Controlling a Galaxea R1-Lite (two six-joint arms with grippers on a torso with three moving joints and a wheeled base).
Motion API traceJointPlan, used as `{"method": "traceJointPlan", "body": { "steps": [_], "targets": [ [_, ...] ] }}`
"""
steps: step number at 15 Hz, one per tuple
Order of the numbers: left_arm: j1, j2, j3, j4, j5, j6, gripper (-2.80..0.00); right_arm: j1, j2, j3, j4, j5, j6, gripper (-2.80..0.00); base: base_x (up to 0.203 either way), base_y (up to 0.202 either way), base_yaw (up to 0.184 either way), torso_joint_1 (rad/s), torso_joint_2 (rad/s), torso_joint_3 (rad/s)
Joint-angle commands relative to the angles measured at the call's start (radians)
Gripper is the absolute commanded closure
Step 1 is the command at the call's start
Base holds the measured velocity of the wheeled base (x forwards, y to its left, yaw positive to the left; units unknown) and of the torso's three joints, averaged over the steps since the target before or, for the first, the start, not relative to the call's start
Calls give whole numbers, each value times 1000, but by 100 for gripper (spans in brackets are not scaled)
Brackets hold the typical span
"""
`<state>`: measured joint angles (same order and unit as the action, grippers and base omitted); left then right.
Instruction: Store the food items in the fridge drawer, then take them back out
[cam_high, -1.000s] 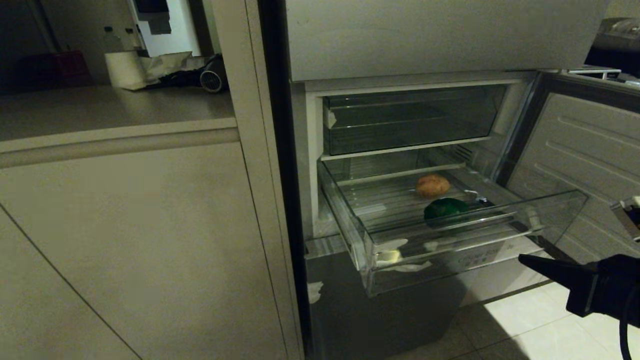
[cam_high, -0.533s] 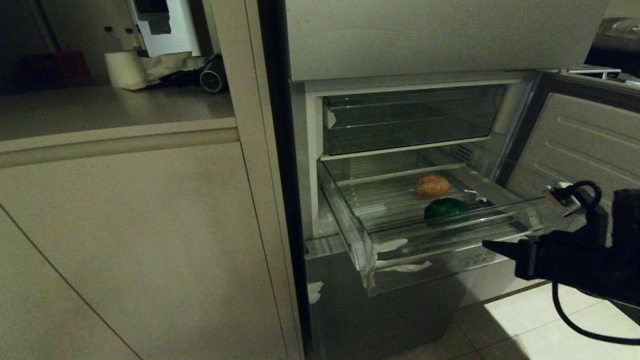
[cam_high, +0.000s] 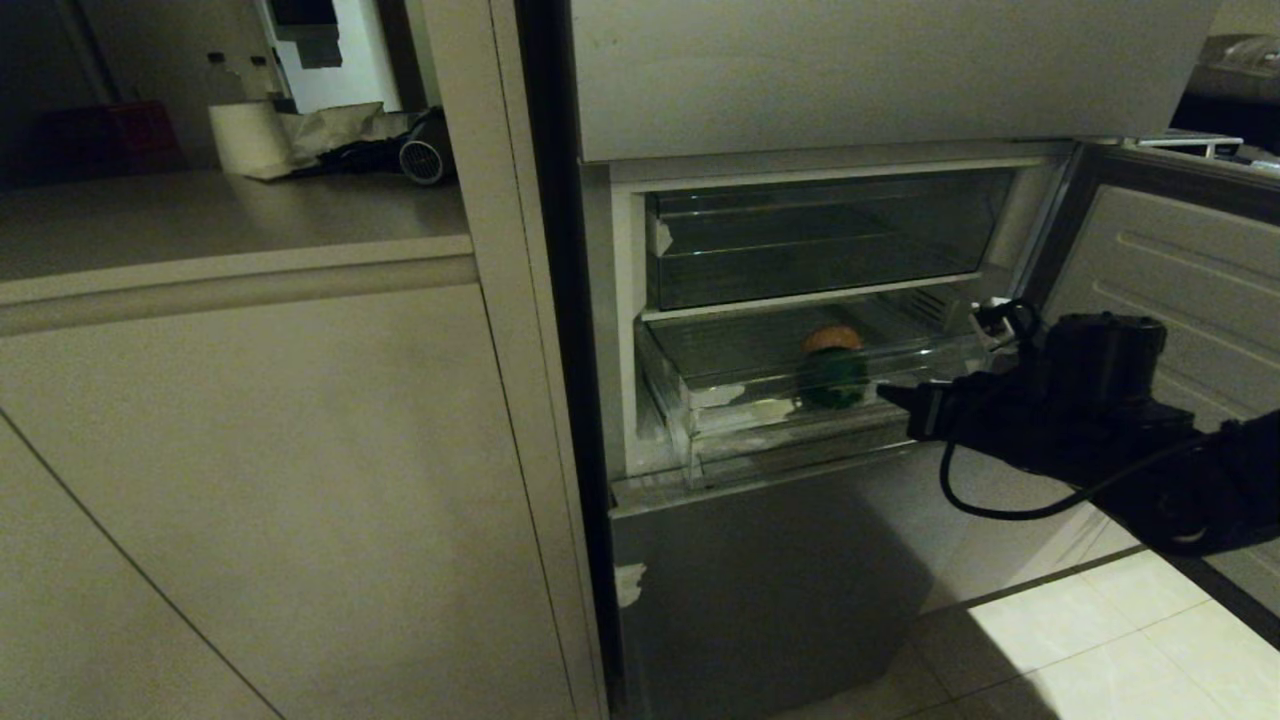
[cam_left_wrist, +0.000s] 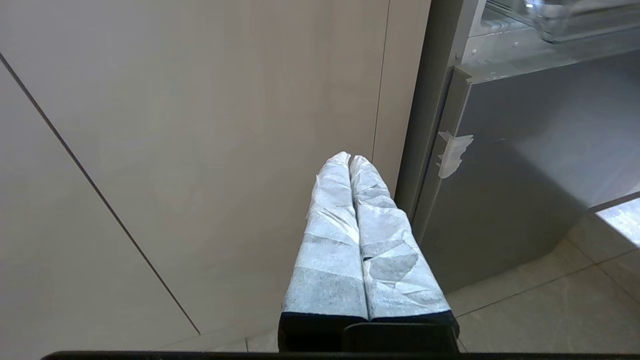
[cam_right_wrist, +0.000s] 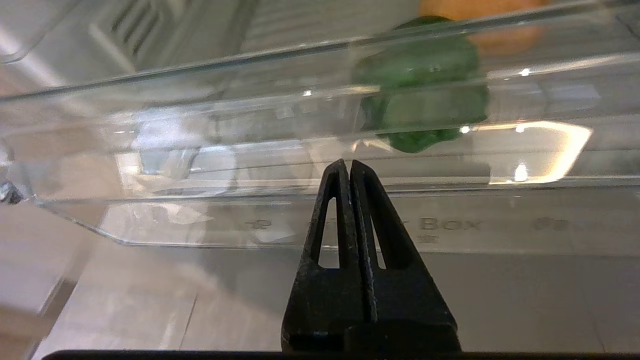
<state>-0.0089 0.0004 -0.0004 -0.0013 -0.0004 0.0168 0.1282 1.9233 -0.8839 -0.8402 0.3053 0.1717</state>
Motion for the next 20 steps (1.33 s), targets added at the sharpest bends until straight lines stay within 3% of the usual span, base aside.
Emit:
{"method": "traceJointPlan", "body": {
  "steps": [1, 5, 10, 16, 20],
  "targets": [
    [0, 0, 0, -1, 0, 0, 0, 16, 157, -105, -42, 3, 9, 0, 0, 0, 0, 0, 0, 0],
    [0, 0, 0, 0, 0, 0, 0, 48, 280, -185, -289, -15, 111, 0, 0, 0, 0, 0, 0, 0],
    [0, 0, 0, 0, -1, 0, 0, 50, 166, -81, -294, -17, 114, 0, 0, 0, 0, 0, 0, 0],
    [0, 0, 0, 0, -1, 0, 0, 47, -281, 298, -292, -27, 103, 0, 0, 0, 0, 0, 0, 0],
    [1, 0, 0, 0, 0, 0, 0, -10, -702, 511, -216, -119, 43, 0, 0, 0, 0, 0, 0, 0]
  ]
}}
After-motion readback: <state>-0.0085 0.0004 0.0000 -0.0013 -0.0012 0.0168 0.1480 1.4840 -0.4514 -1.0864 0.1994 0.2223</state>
